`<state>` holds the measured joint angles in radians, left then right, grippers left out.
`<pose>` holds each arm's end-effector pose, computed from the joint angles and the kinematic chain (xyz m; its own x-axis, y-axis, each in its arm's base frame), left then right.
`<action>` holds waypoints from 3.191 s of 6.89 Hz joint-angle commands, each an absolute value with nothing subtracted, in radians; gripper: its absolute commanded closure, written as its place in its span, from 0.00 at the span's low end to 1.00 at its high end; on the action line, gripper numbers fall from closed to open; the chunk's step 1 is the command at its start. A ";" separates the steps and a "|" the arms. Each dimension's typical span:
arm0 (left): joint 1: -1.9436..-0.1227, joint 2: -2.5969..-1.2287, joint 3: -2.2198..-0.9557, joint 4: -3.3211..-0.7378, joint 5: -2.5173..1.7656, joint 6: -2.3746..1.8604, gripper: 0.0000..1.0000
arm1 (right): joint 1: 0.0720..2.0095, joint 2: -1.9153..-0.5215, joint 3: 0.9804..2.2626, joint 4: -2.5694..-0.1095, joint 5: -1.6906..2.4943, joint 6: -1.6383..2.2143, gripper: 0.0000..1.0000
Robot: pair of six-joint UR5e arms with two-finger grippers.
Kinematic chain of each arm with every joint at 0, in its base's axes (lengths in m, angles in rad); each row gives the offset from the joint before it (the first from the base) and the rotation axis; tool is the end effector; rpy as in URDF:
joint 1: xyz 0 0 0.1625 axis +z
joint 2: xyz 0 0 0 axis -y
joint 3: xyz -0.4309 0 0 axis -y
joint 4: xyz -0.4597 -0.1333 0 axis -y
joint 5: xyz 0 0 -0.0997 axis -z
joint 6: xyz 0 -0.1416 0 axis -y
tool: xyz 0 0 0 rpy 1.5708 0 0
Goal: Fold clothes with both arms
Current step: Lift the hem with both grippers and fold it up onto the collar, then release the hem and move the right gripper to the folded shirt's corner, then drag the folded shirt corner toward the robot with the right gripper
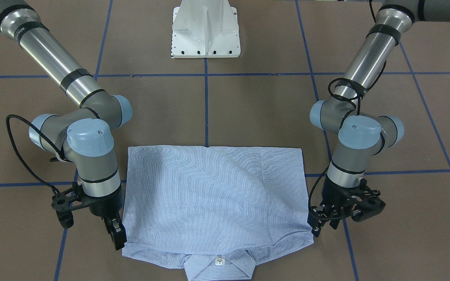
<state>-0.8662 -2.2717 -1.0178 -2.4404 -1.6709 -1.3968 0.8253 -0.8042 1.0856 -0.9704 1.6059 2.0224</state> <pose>0.4953 -0.7665 0.4133 0.4569 -0.2715 -0.8470 0.6334 0.7679 0.0956 -0.5251 -0.7580 0.3582 0.0756 0.7248 0.6848 -0.8324 0.4240 -0.3569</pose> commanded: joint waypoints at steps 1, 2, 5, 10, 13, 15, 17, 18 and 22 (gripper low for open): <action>-0.903 -2.266 -1.070 -2.438 -1.750 -1.364 0.01 | 0.839 -0.877 1.214 -0.968 1.656 2.029 0.32; -0.935 -2.205 -1.150 -2.439 -1.834 -1.350 0.01 | 0.807 -0.969 1.349 -0.971 1.672 2.034 0.30; -0.939 -2.151 -1.227 -2.441 -1.838 -1.347 0.01 | 0.636 -1.222 1.636 -0.969 1.666 2.083 0.24; -0.939 -2.145 -1.239 -2.441 -1.819 -1.348 0.01 | 0.583 -1.266 1.667 -0.968 1.652 2.108 0.28; -0.939 -2.132 -1.244 -2.441 -1.818 -1.347 0.01 | 0.578 -1.255 1.658 -0.968 1.651 2.134 0.75; -0.939 -2.131 -1.246 -2.441 -1.818 -1.347 0.01 | 0.578 -1.255 1.658 -0.966 1.652 2.141 1.00; -0.939 -2.132 -1.264 -2.441 -1.807 -1.348 0.01 | 0.586 -1.306 1.763 -0.977 1.658 2.151 1.00; -0.939 -2.131 -1.272 -2.441 -1.809 -1.348 0.01 | 0.577 -1.390 1.866 -0.980 1.683 2.210 1.00; -0.908 -2.076 -1.421 -2.439 -1.822 -1.431 0.01 | 0.405 -1.690 2.241 -1.034 2.127 2.235 1.00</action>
<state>-0.9230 -2.1059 -1.3650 -2.4386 -1.8178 -1.3907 0.4568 -1.6236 2.1589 -1.0327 1.9639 2.2330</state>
